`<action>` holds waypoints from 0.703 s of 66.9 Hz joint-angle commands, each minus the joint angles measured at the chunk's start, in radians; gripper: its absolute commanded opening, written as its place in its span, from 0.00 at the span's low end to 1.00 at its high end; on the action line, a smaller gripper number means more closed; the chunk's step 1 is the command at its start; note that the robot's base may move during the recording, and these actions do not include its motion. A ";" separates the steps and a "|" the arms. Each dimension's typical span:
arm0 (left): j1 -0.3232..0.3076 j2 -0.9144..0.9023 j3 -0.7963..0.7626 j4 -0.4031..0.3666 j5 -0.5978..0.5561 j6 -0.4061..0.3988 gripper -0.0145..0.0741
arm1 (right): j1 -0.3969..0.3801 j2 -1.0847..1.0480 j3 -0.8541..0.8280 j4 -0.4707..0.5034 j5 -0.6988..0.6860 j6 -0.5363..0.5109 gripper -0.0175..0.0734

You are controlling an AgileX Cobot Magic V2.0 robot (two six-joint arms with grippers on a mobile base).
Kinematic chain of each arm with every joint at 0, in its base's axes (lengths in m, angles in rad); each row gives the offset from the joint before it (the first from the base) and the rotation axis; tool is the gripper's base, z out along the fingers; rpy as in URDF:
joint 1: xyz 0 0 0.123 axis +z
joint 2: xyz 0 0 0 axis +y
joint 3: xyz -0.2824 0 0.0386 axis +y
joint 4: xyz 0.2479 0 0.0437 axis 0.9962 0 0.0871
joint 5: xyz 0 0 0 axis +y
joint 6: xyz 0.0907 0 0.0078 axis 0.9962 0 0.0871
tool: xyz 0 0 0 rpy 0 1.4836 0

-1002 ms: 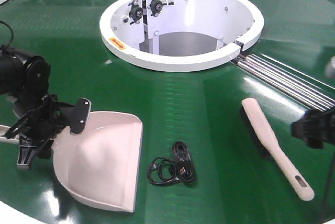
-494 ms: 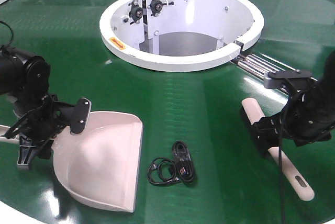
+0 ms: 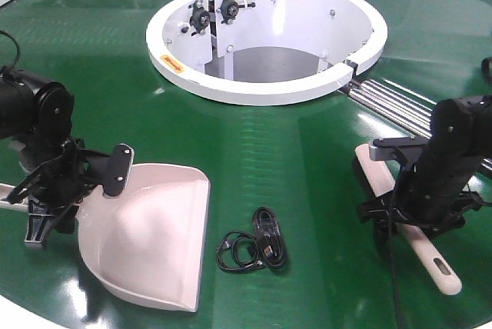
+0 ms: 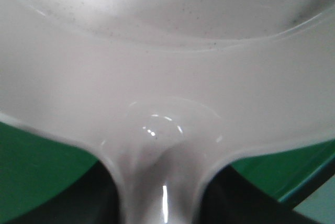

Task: Clean and inspect green conveyor with broom and dustpan
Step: 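Lower the right gripper and grasp the cream brush handle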

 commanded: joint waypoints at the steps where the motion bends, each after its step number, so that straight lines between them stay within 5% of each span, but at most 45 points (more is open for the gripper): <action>1: -0.009 -0.037 -0.028 -0.004 -0.011 -0.011 0.15 | 0.001 -0.022 -0.030 -0.014 -0.010 0.000 0.68; 22: -0.009 -0.037 -0.028 -0.004 -0.011 -0.011 0.15 | 0.001 -0.032 -0.041 -0.058 -0.014 0.001 0.18; 47: -0.009 -0.037 -0.028 -0.004 -0.011 -0.011 0.15 | 0.002 -0.206 -0.012 -0.047 0.017 0.033 0.18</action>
